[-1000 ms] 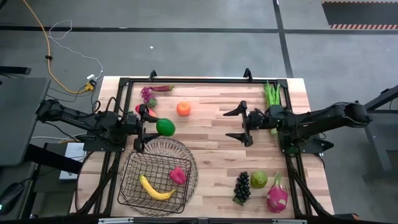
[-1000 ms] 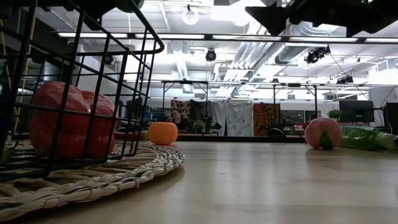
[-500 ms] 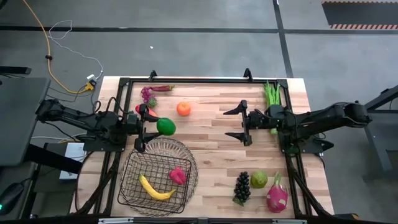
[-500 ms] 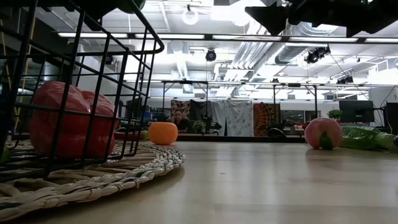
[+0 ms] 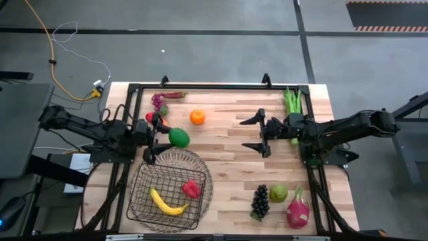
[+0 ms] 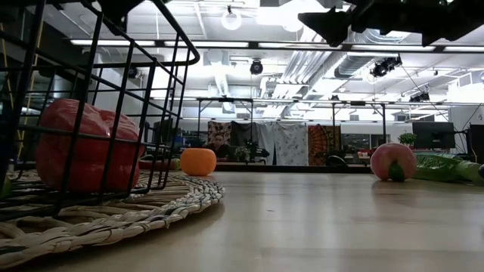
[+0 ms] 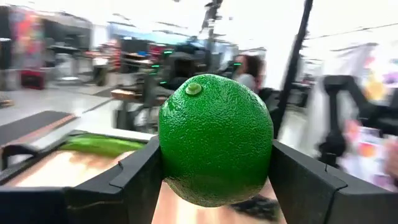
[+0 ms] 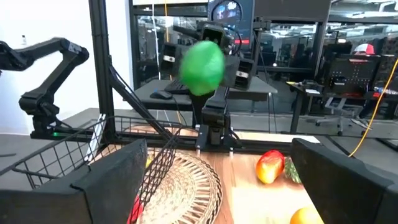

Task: Build produce basket
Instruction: Put the green lime into the black wire basket

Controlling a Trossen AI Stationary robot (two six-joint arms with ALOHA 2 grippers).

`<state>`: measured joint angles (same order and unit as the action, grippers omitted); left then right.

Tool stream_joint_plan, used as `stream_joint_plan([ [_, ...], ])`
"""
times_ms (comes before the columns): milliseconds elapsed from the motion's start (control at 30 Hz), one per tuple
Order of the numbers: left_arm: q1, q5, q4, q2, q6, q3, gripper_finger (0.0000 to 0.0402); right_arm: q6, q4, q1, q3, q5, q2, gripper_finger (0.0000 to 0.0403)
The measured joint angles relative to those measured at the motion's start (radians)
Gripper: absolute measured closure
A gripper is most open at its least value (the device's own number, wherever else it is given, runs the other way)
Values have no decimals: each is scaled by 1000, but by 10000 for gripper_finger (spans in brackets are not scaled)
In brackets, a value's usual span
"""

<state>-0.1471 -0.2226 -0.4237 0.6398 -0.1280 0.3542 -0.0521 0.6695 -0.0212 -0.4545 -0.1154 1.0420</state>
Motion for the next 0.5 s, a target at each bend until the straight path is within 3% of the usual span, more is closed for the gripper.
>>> stream_joint_plan([
  [133,-49,59,-28,78,14,46,151,0,-1,0,0,0,0,16],
  [233,-113,80,54,138,43,125,151,0,-10,0,0,0,0,16],
  [367,-212,52,344,221,54,275,151,0,-27,0,0,0,0,16],
  [500,-304,-9,713,316,-40,451,151,0,-34,0,0,0,0,16],
])
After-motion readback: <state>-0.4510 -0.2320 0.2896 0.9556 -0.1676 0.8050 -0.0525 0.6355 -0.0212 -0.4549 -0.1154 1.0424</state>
